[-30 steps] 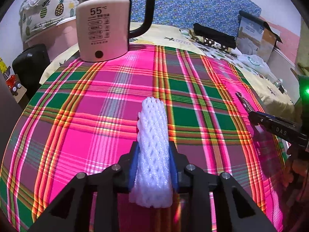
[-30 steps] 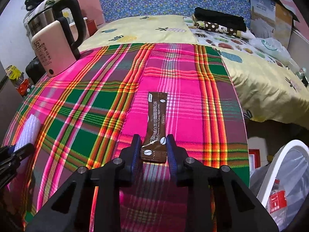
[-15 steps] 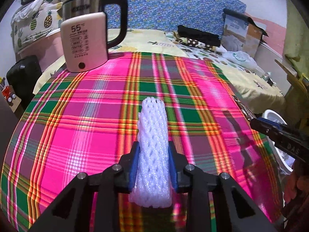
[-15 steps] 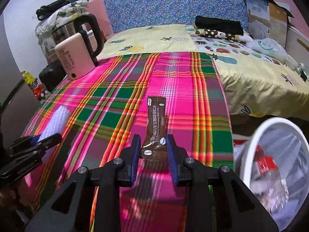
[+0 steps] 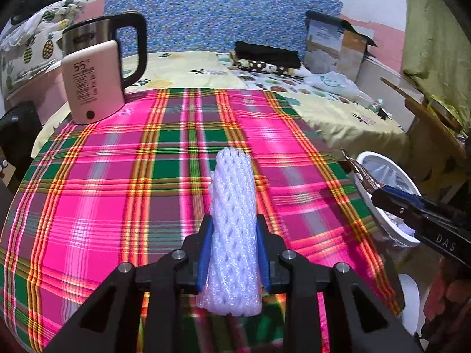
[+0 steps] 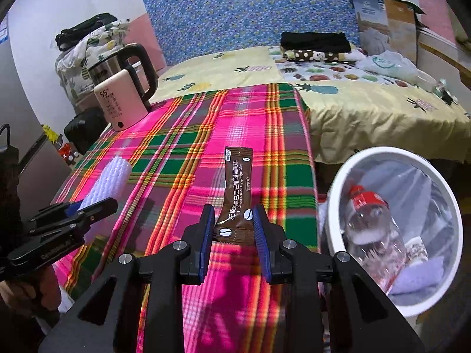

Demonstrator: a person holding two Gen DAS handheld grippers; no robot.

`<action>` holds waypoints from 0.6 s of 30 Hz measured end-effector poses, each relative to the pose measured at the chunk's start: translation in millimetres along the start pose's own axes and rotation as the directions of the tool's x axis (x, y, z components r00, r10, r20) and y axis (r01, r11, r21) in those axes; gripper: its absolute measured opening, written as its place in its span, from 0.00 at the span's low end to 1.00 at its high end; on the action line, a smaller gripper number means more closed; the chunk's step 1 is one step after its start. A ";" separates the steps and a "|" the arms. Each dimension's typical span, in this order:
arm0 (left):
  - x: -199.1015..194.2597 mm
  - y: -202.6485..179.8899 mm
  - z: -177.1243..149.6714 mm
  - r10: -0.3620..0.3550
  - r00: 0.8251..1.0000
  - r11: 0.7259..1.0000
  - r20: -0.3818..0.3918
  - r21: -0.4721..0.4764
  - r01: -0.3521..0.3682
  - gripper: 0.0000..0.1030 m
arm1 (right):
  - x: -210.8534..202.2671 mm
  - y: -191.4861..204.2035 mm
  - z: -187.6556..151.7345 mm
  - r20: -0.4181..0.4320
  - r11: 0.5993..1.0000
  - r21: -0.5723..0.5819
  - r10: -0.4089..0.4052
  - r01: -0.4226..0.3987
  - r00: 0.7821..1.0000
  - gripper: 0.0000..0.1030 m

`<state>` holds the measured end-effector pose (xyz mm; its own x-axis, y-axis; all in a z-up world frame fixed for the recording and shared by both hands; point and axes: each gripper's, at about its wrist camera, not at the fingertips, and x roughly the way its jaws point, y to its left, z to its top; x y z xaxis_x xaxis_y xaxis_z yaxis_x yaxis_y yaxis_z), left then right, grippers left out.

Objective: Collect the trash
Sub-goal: 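Lift and carry the wrapper and foam net over the bin with both tools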

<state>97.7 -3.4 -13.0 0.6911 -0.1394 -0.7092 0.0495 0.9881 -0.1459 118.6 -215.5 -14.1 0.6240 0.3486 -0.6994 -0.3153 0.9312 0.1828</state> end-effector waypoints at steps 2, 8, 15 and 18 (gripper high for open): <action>0.3 -7.3 0.3 -0.008 1.000 1.000 -0.002 0.012 0.008 0.28 | -2.2 -3.6 -1.4 0.005 1.000 0.012 -0.003 0.003 1.000 0.27; 2.3 -33.4 3.3 -0.045 0.999 0.998 -0.004 0.051 0.045 0.28 | -15.6 -14.9 -6.3 0.030 0.999 0.042 -0.026 0.025 0.999 0.27; 8.5 -68.7 9.5 -0.107 0.994 0.988 -0.013 0.114 0.108 0.28 | -30.7 -31.9 -11.5 0.058 0.994 0.083 -0.069 0.064 0.996 0.27; 11.0 -86.1 13.4 -0.138 0.990 0.980 -0.015 0.144 0.138 0.28 | -37.5 -43.2 -15.2 0.067 0.990 0.110 -0.096 0.088 0.993 0.27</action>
<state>110.7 -89.2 1.0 0.6669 -0.2751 -0.6925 0.2482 0.9583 -0.1417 97.9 -270.4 -6.3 0.6980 0.2639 -0.6658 -0.1787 0.9644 0.1949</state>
